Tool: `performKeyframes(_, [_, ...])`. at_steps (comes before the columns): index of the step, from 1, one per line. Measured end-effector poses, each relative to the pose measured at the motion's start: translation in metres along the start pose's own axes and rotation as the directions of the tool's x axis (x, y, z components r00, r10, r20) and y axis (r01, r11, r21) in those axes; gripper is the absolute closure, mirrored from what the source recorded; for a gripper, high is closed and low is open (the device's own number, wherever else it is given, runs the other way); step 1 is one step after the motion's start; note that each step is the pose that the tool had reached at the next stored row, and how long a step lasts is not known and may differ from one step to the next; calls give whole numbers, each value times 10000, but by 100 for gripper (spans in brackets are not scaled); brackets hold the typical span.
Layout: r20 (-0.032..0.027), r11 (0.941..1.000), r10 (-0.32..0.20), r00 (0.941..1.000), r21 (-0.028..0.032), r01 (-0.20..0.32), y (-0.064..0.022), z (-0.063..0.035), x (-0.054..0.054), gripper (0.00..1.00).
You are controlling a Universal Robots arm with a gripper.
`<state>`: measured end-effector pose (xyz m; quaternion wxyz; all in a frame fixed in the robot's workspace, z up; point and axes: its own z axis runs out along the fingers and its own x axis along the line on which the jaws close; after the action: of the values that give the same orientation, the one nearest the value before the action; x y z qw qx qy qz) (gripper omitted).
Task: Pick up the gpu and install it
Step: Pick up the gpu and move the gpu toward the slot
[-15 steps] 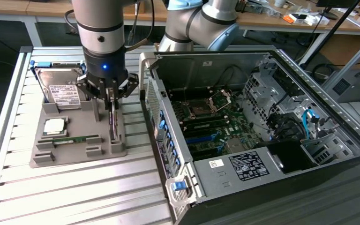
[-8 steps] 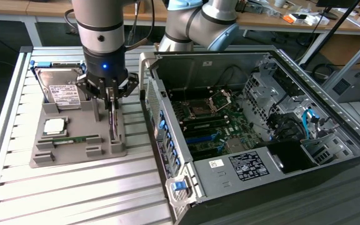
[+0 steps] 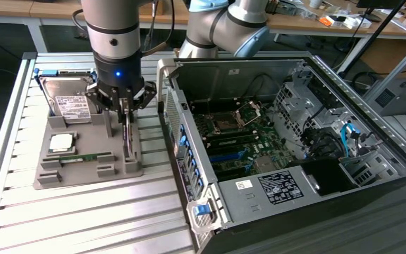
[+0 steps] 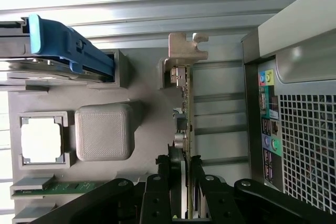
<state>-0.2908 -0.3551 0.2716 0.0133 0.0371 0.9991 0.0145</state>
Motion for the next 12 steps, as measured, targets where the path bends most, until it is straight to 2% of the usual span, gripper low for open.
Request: performKeyframes(12, [0,10000,0,10000,0,0,1,-33,-1,73])
